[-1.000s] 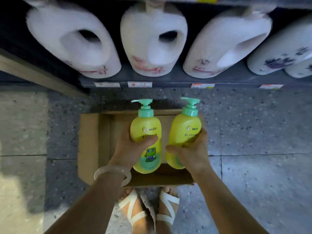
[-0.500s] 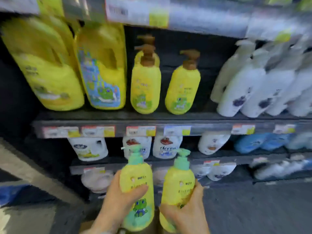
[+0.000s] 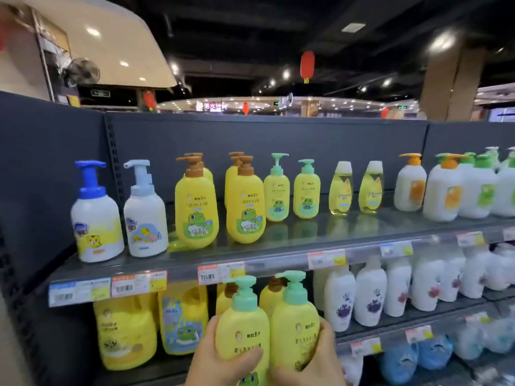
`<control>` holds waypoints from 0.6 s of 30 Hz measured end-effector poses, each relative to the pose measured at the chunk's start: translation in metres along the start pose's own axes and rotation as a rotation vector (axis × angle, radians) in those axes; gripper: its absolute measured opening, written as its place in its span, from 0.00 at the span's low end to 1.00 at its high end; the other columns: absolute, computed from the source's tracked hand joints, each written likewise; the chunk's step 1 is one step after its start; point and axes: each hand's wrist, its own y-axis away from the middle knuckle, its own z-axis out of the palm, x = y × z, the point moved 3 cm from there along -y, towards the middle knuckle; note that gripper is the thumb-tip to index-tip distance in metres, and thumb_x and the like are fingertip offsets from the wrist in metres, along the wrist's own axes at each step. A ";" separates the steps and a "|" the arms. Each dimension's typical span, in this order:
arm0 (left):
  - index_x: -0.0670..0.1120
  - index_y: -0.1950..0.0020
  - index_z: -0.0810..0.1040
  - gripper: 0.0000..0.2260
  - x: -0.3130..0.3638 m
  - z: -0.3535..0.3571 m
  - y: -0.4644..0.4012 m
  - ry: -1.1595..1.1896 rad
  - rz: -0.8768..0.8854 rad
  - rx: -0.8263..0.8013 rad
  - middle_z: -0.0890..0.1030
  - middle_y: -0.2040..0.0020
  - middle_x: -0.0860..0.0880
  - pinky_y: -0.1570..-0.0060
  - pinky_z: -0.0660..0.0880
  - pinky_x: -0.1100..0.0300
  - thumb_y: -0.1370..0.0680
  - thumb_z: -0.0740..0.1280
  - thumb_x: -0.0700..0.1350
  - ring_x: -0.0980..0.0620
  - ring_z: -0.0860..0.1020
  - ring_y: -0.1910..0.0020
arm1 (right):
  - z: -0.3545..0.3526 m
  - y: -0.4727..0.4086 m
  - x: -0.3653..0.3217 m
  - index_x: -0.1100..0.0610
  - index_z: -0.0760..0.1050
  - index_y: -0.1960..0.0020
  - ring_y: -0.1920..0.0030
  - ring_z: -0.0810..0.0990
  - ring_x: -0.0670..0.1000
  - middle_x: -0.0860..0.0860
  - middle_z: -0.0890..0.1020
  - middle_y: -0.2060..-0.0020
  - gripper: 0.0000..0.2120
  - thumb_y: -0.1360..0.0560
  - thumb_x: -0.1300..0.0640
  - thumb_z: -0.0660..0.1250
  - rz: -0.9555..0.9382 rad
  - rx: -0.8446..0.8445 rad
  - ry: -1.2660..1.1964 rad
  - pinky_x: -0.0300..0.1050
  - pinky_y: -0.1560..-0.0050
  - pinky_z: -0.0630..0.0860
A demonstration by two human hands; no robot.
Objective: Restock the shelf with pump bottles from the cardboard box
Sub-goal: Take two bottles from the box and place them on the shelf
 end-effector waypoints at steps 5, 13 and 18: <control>0.51 0.51 0.74 0.29 0.034 0.013 -0.012 -0.033 0.097 0.025 0.85 0.63 0.47 0.65 0.78 0.57 0.48 0.79 0.43 0.47 0.83 0.61 | -0.022 -0.023 -0.010 0.43 0.57 0.39 0.53 0.78 0.40 0.43 0.77 0.50 0.43 0.47 0.56 0.77 -0.150 -0.144 -0.010 0.32 0.57 0.73; 0.54 0.51 0.74 0.18 0.079 0.077 -0.041 -0.066 0.229 0.088 0.84 0.59 0.49 0.63 0.78 0.56 0.33 0.76 0.37 0.50 0.83 0.59 | -0.100 -0.107 -0.054 0.48 0.57 0.38 0.53 0.73 0.46 0.45 0.71 0.51 0.40 0.39 0.61 0.79 -0.269 -0.104 -0.054 0.45 0.57 0.73; 0.55 0.50 0.75 0.20 0.081 0.134 -0.069 -0.016 0.225 0.180 0.85 0.58 0.49 0.59 0.81 0.49 0.36 0.78 0.40 0.48 0.84 0.58 | -0.144 -0.184 -0.078 0.52 0.57 0.33 0.48 0.73 0.53 0.51 0.71 0.46 0.43 0.38 0.64 0.78 -0.338 -0.130 -0.070 0.51 0.50 0.74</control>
